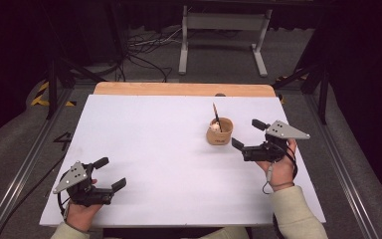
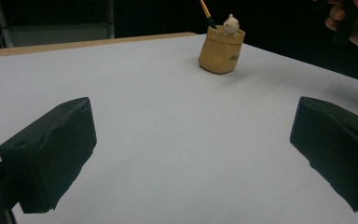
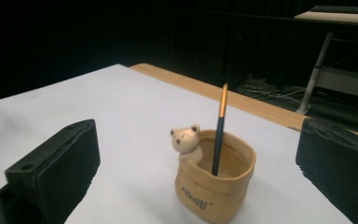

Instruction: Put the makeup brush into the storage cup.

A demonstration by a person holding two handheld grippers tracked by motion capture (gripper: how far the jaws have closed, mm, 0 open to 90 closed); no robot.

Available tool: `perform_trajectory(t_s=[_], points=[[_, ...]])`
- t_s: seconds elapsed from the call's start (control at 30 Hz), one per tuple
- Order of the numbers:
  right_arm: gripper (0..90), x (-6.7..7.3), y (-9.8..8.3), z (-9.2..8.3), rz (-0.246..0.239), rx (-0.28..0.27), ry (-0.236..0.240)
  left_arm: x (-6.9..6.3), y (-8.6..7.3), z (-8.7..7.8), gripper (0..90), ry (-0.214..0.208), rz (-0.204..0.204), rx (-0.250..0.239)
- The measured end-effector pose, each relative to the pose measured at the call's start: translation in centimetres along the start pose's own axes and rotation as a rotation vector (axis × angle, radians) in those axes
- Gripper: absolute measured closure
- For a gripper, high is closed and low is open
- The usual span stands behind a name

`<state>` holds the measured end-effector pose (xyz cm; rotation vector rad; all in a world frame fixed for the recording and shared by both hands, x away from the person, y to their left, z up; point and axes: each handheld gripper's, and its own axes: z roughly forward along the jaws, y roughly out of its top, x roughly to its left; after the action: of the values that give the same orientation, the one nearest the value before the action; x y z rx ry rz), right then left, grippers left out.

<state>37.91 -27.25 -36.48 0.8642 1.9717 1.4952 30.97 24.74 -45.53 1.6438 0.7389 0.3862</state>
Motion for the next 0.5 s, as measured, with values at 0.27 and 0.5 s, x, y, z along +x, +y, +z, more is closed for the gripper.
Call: perform_trajectory(t_s=[0.27,0.5], points=[[0.0,1.1,-0.9,-1.1,-0.042,0.011,0.031,0.1,0.0,0.0,0.9,-0.004,-0.007,-0.001],[0.0,2.5,-1.9,-1.5,-0.087,-0.003,0.06,0.0,-0.1,0.1,0.7,-0.014,-0.005,0.007]])
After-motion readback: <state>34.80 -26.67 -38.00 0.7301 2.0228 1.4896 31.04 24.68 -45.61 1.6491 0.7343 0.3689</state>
